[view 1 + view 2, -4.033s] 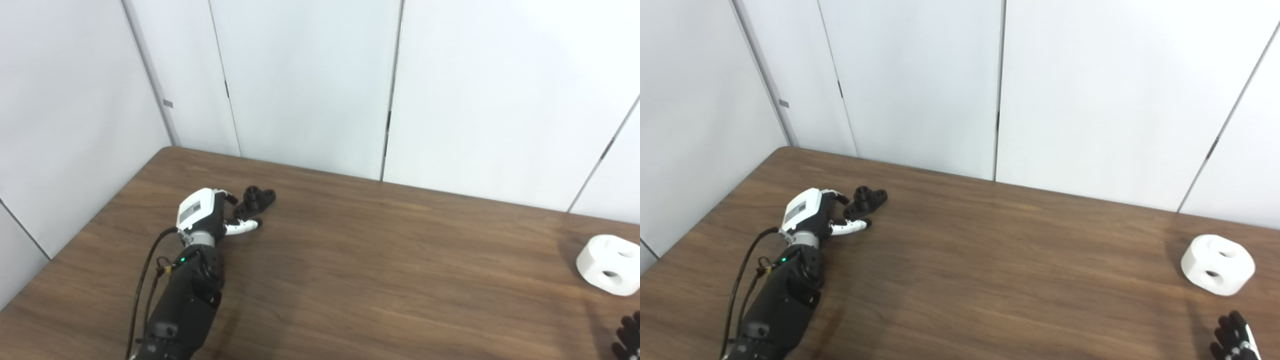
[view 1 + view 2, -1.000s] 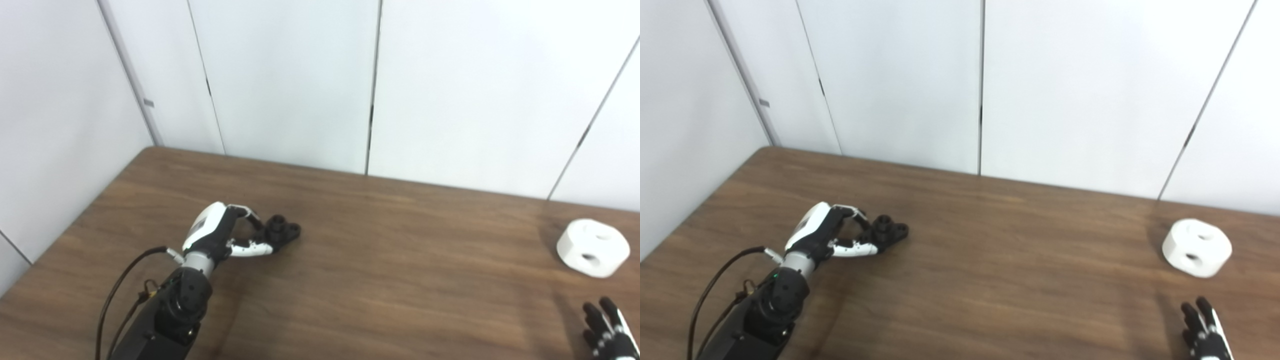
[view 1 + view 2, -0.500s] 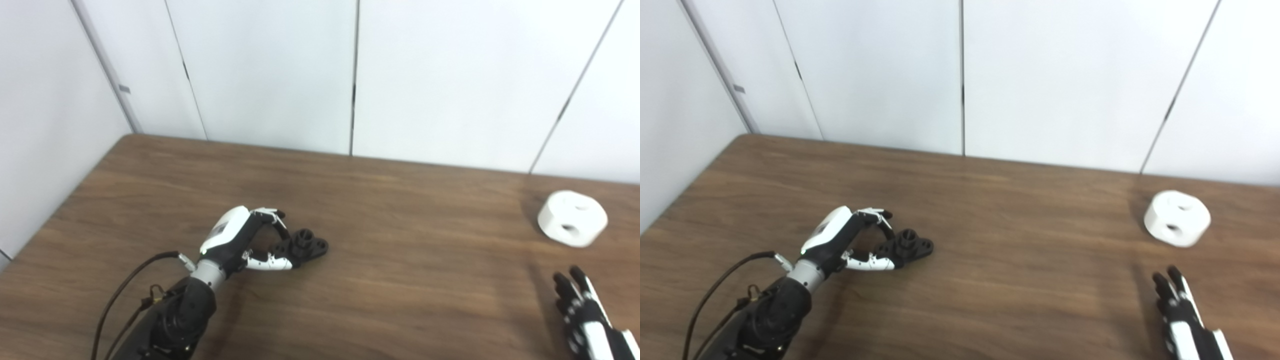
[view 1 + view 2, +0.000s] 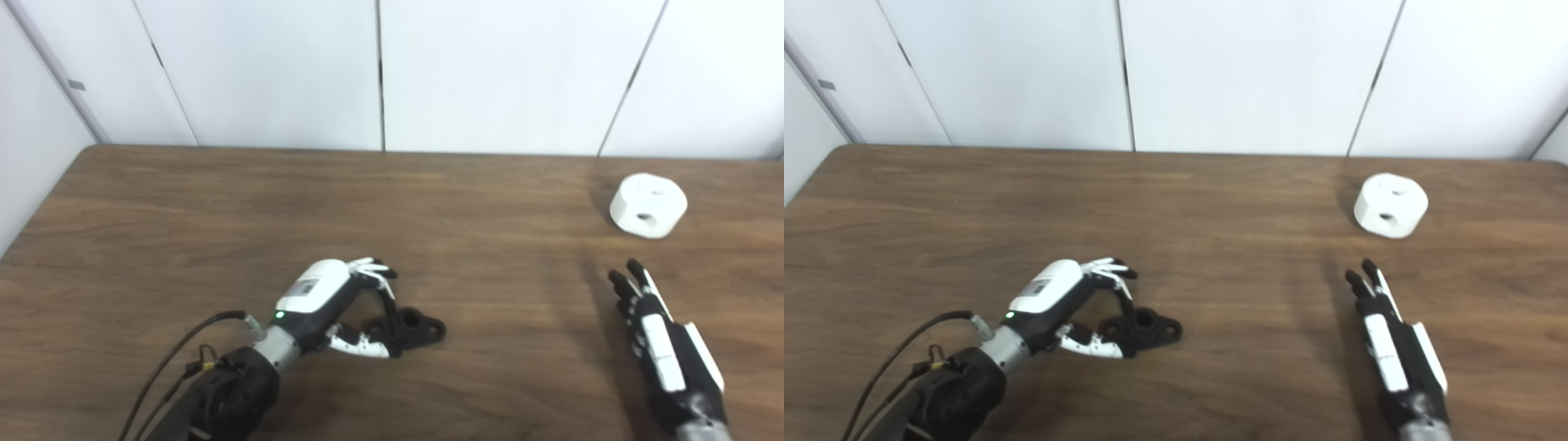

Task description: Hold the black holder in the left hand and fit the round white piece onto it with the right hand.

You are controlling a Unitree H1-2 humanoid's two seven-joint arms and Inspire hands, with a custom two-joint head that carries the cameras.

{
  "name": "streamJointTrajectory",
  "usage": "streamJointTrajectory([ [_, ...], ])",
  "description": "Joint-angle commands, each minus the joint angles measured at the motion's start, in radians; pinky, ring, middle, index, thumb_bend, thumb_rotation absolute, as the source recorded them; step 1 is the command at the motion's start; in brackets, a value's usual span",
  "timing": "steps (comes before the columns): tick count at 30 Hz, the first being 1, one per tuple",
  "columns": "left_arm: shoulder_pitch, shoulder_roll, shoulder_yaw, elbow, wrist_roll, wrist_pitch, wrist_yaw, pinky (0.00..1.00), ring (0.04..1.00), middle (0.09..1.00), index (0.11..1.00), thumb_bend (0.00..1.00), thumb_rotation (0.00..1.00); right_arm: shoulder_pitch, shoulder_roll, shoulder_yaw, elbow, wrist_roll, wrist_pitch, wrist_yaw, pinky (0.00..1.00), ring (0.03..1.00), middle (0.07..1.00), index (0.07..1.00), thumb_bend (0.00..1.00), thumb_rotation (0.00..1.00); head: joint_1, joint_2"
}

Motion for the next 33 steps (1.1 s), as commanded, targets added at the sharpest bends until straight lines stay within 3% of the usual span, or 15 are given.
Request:
streamJointTrajectory([
  [1, 0.014, -0.005, -0.039, 0.001, 0.071, -0.019, -0.035, 0.99, 0.909, 0.82, 0.486, 0.52, 0.05, -0.01, 0.005, 0.007, -0.04, -0.013, 0.008, -0.006, 1.0, 0.975, 0.93, 0.991, 0.55, 0.94, -0.009, 0.005],
  [9, 0.039, -0.048, -0.084, -0.007, 0.179, -0.091, 0.006, 1.0, 0.929, 0.823, 0.486, 0.52, 0.05, -0.013, 0.019, 0.023, -0.057, -0.035, 0.034, -0.017, 1.0, 0.978, 0.926, 0.981, 0.54, 0.94, -0.055, 0.015],
  [24, 0.077, -0.104, -0.064, 0.007, 0.195, -0.121, 0.042, 1.0, 0.924, 0.825, 0.487, 0.52, 0.05, -0.013, 0.019, 0.028, -0.058, -0.049, 0.02, -0.03, 1.0, 0.993, 0.928, 0.982, 0.6, 0.94, -0.111, 0.015],
  [27, 0.081, -0.108, -0.055, 0.009, 0.182, -0.125, 0.043, 1.0, 0.919, 0.822, 0.487, 0.52, 0.05, -0.018, 0.019, 0.021, -0.081, -0.046, 0.036, -0.033, 1.0, 0.996, 0.938, 0.981, 0.58, 0.93, -0.165, 0.005],
  [33, 0.09, -0.116, -0.046, 0.009, 0.174, -0.13, 0.037, 0.99, 0.915, 0.822, 0.487, 0.52, 0.05, -0.039, -0.027, -0.013, -0.128, -0.047, 0.078, -0.023, 1.0, 0.975, 0.945, 0.981, 0.54, 0.7, -0.187, 0.0],
])
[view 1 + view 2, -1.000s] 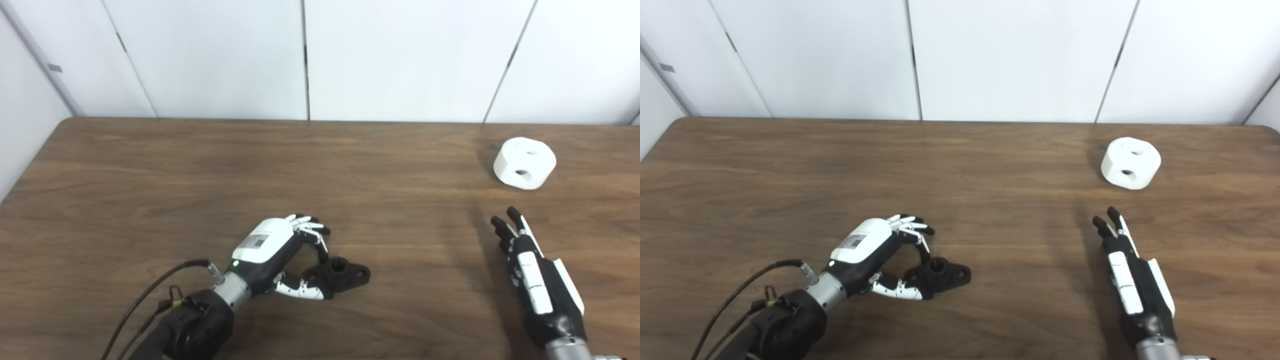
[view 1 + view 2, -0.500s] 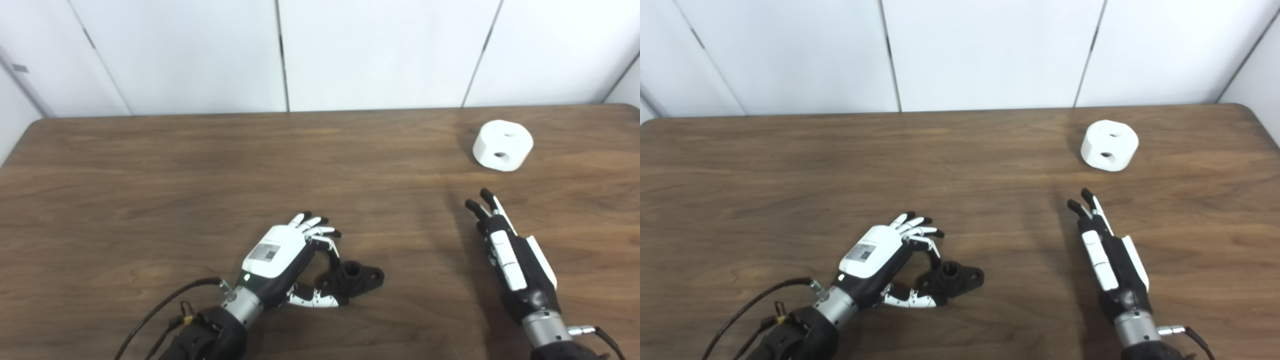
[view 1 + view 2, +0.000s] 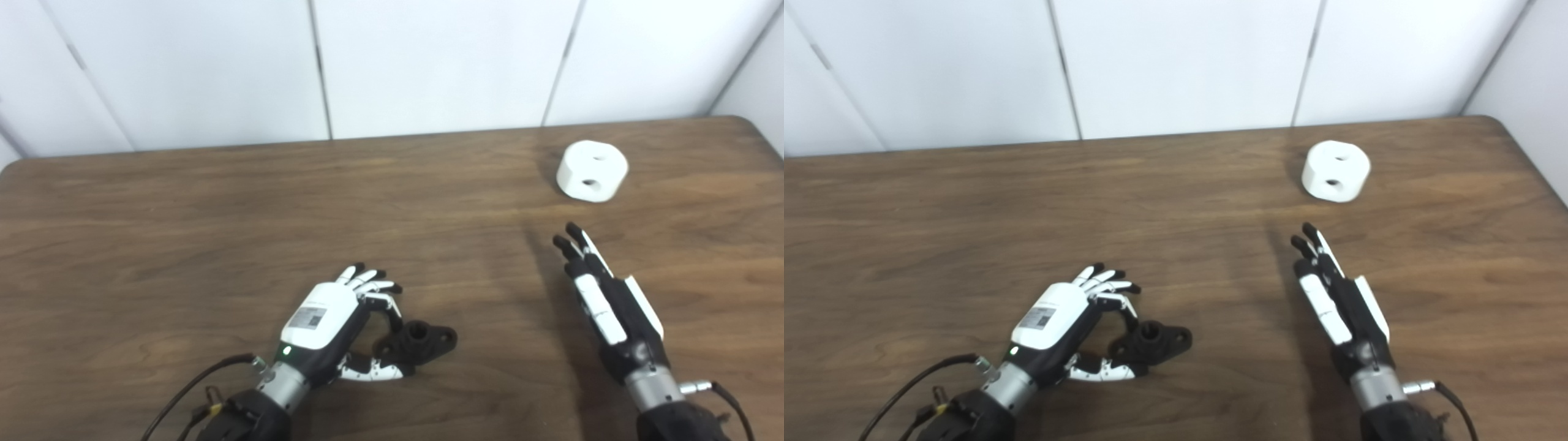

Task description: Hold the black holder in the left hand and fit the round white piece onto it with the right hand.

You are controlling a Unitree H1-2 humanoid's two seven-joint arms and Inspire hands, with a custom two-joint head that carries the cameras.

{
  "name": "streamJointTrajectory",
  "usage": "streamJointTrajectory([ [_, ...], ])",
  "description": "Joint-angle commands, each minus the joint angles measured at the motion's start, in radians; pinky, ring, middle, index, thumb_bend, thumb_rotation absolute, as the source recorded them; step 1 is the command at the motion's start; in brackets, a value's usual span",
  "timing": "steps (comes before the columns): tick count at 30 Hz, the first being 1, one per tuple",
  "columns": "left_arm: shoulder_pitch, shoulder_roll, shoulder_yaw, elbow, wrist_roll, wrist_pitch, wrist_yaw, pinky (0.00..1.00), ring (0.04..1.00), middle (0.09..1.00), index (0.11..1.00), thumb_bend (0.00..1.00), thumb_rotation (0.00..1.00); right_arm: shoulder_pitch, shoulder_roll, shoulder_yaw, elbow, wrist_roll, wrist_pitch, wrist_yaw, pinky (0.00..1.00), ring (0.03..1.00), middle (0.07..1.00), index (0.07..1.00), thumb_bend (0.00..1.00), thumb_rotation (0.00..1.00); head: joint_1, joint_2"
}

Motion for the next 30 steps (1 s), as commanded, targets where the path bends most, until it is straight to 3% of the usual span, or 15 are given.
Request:
streamJointTrajectory([
  [1, 0.016, 0.0, -0.013, 0.006, -0.003, -0.024, -0.026, 0.98, 0.916, 0.823, 0.487, 0.52, 0.05, -0.031, -0.031, -0.023, -0.055, -0.001, 0.002, 0.002, 0.99, 0.972, 0.952, 0.985, 0.53, 0.67, 0.003, 0.002],
  [3, 0.017, -0.002, -0.011, 0.0, -0.007, -0.022, -0.033, 0.99, 0.919, 0.824, 0.487, 0.52, 0.05, -0.041, -0.057, -0.029, -0.079, -0.057, 0.033, -0.003, 0.94, 0.953, 0.952, 0.984, 0.53, 0.63, 0.007, 0.001],
  [6, 0.021, -0.003, -0.009, -0.006, -0.014, -0.021, -0.039, 0.98, 0.917, 0.823, 0.486, 0.52, 0.05, -0.071, -0.094, -0.032, -0.104, -0.168, 0.055, -0.021, 0.85, 0.905, 0.929, 0.905, 0.58, 0.64, 0.003, -0.002],
  [11, 0.028, 0.001, -0.005, -0.013, -0.029, -0.024, -0.041, 0.96, 0.911, 0.824, 0.486, 0.52, 0.05, -0.132, -0.153, -0.032, -0.12, -0.291, 0.11, -0.005, 0.97, 0.955, 0.922, 0.837, 0.63, 0.62, 0.0, 0.003],
  [12, 0.03, 0.003, -0.005, -0.017, -0.03, -0.024, -0.043, 0.95, 0.909, 0.826, 0.487, 0.52, 0.05, -0.146, -0.169, -0.027, -0.124, -0.323, 0.123, 0.004, 0.99, 0.963, 0.924, 0.841, 0.66, 0.58, -0.001, 0.004],
  [17, 0.036, 0.009, -0.002, -0.024, -0.034, -0.034, -0.042, 0.94, 0.903, 0.825, 0.486, 0.52, 0.05, -0.226, -0.264, 0.013, -0.134, -0.499, 0.182, 0.062, 0.97, 0.985, 0.939, 0.849, 0.71, 0.49, -0.02, 0.002],
  [23, 0.044, 0.011, 0.005, -0.032, -0.039, -0.036, -0.051, 0.94, 0.904, 0.827, 0.487, 0.52, 0.05, -0.339, -0.33, 0.038, -0.101, -0.59, 0.224, 0.14, 0.96, 1.0, 0.964, 0.869, 0.77, 0.4, -0.053, -0.011],
  [30, 0.053, 0.013, 0.012, -0.04, -0.046, -0.03, -0.065, 0.96, 0.913, 0.831, 0.486, 0.52, 0.05, -0.461, -0.384, 0.062, 0.001, -0.638, 0.2, 0.18, 0.94, 1.0, 0.982, 0.864, 0.81, 0.37, -0.063, -0.022],
])
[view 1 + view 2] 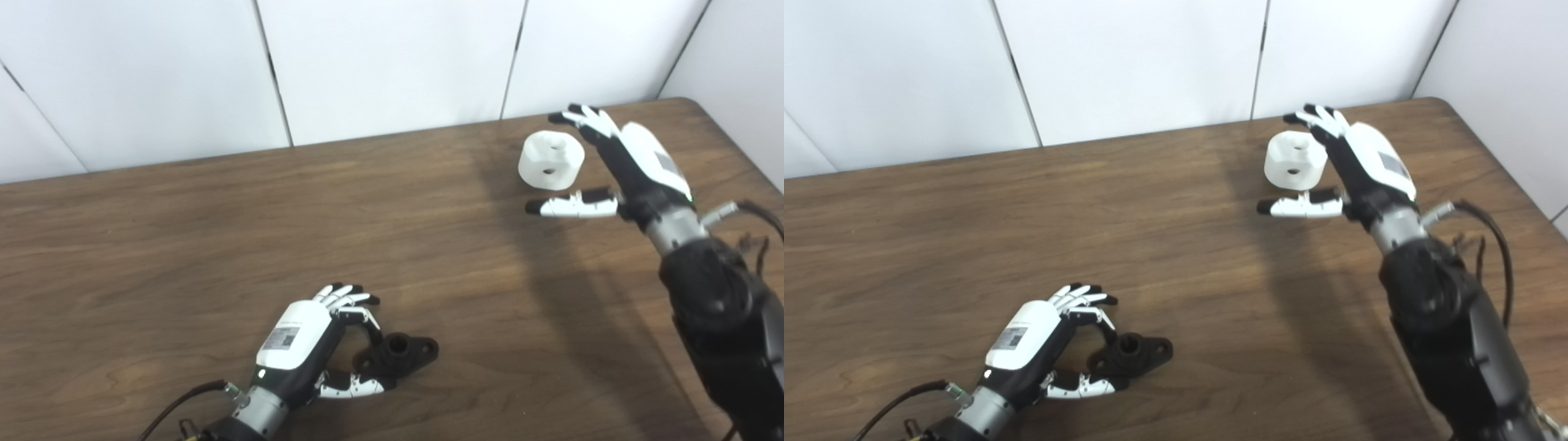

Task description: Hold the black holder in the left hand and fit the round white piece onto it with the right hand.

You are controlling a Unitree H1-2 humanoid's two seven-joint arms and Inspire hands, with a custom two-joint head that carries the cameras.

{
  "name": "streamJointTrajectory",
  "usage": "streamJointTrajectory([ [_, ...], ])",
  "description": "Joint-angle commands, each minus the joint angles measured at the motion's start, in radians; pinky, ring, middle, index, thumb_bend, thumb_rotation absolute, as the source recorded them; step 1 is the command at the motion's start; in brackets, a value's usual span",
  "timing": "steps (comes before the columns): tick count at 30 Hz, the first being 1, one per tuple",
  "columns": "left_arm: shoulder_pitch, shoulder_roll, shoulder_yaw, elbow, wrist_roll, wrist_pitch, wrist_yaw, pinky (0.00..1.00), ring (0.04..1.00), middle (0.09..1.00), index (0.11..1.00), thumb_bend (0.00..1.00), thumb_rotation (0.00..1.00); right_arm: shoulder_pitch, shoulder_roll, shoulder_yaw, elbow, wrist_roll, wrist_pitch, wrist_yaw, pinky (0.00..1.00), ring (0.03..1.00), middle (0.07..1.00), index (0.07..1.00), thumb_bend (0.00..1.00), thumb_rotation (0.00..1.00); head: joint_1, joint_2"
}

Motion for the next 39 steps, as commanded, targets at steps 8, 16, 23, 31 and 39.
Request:
streamJointTrajectory([
  [8, 0.019, 0.013, -0.002, -0.009, 0.01, -0.026, -0.028, 0.94, 0.904, 0.825, 0.486, 0.52, 0.05, -0.179, -0.103, 0.028, 0.128, -0.12, -0.028, 0.028, 0.88, 1.0, 1.0, 0.793, 0.86, 0.34, -0.006, -0.007],
  [16, 0.028, 0.004, 0.003, -0.012, 0.013, -0.027, -0.035, 0.93, 0.905, 0.827, 0.486, 0.52, 0.05, -0.305, -0.157, 0.096, 0.331, -0.166, -0.074, 0.051, 0.93, 1.0, 0.999, 0.743, 0.95, 0.31, -0.009, -0.018],
  [23, 0.029, -0.003, 0.004, -0.005, 0.021, -0.036, -0.032, 0.94, 0.903, 0.825, 0.486, 0.52, 0.05, -0.381, -0.185, 0.128, 0.455, -0.173, -0.061, 0.083, 0.98, 1.0, 0.982, 0.723, 0.97, 0.28, -0.007, -0.025],
  [31, 0.031, -0.004, 0.004, -0.007, 0.024, -0.03, -0.04, 0.95, 0.91, 0.829, 0.486, 0.52, 0.05, -0.441, -0.211, 0.179, 0.53, -0.168, -0.069, 0.148, 1.0, 1.0, 0.972, 0.722, 1.0, 0.3, -0.007, -0.025],
  [39, 0.031, -0.007, 0.002, -0.007, 0.026, -0.033, -0.038, 0.95, 0.907, 0.826, 0.486, 0.52, 0.05, -0.496, -0.226, 0.221, 0.566, -0.169, -0.06, 0.241, 1.0, 1.0, 0.98, 0.746, 1.0, 0.31, -0.007, -0.026],
])
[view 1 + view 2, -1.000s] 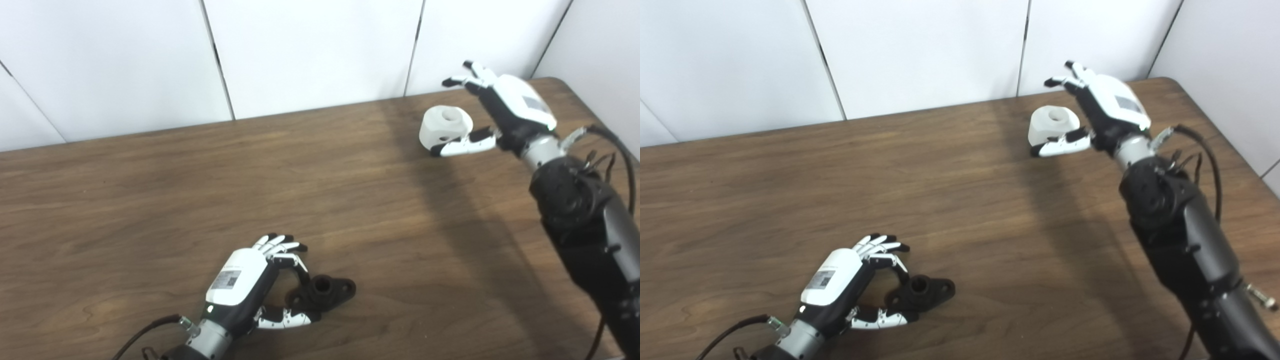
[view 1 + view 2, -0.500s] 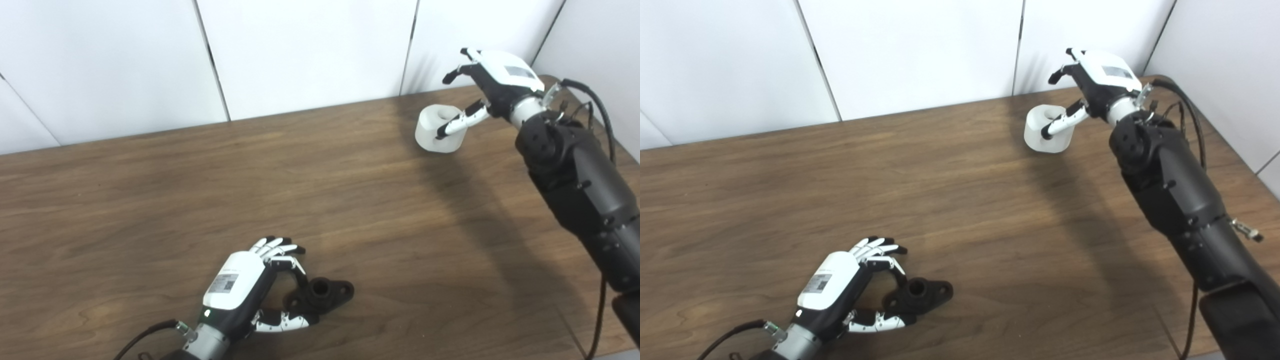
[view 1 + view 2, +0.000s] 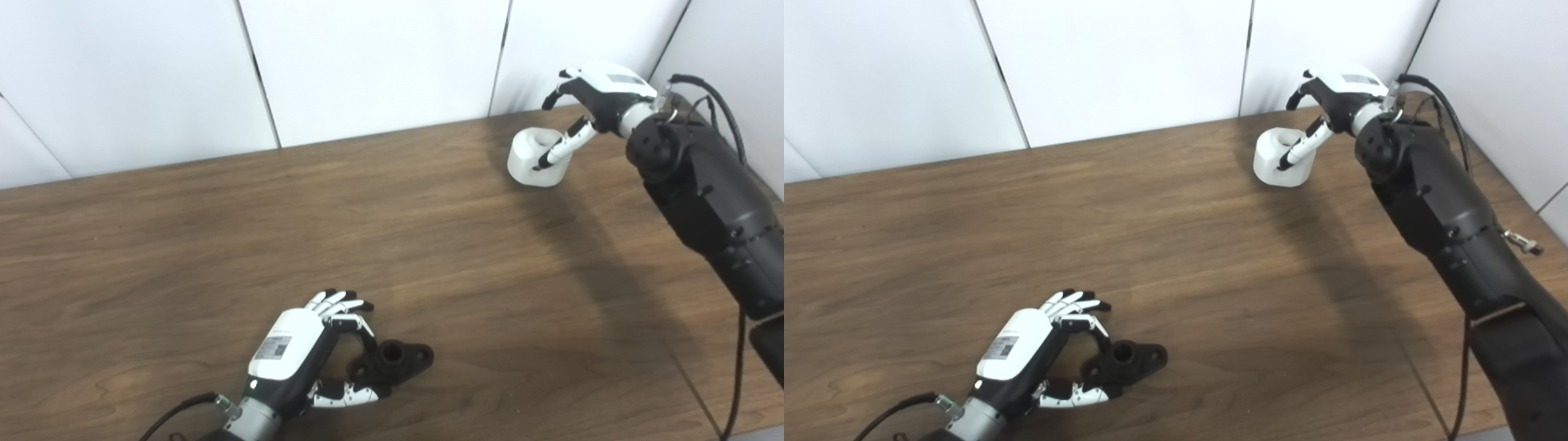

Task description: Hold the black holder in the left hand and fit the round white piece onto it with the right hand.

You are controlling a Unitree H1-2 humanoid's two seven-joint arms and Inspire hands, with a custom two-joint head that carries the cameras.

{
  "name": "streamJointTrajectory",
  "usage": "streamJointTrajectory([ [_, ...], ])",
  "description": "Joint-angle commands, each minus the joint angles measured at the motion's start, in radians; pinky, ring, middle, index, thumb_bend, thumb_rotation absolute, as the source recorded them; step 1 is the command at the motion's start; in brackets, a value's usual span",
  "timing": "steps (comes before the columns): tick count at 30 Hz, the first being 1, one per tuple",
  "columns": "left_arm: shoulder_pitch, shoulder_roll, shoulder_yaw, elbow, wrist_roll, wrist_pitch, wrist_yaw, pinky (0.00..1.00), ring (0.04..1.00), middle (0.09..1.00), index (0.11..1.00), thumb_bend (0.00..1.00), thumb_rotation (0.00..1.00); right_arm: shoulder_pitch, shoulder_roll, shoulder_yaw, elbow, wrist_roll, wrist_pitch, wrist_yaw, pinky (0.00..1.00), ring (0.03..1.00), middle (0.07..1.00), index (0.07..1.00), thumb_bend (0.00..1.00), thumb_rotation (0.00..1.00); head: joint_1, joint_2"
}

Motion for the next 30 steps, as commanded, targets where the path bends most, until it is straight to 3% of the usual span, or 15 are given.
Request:
streamJointTrajectory([
  [1, 0.015, 0.001, -0.012, 0.0, 0.013, -0.004, -0.028, 0.95, 0.907, 0.826, 0.486, 0.52, 0.05, -0.072, -0.053, 0.008, -0.014, -0.015, -0.001, 0.042, 1.0, 1.0, 0.984, 0.748, 1.0, 0.32, 0.0, 0.001],
  [9, 0.013, -0.005, -0.013, 0.003, 0.015, -0.003, -0.027, 0.95, 0.908, 0.825, 0.486, 0.52, 0.05, -0.108, -0.071, 0.047, -0.016, -0.016, 0.041, 0.173, 0.99, 1.0, 0.98, 0.754, 1.0, 0.34, 0.003, -0.001],
  [30, 0.014, -0.006, -0.015, 0.008, 0.02, -0.014, -0.018, 0.95, 0.906, 0.822, 0.486, 0.52, 0.05, -0.086, -0.045, 0.065, 0.022, -0.025, 0.013, 0.132, 1.0, 1.0, 0.981, 0.749, 1.0, 0.35, 0.001, -0.002],
])
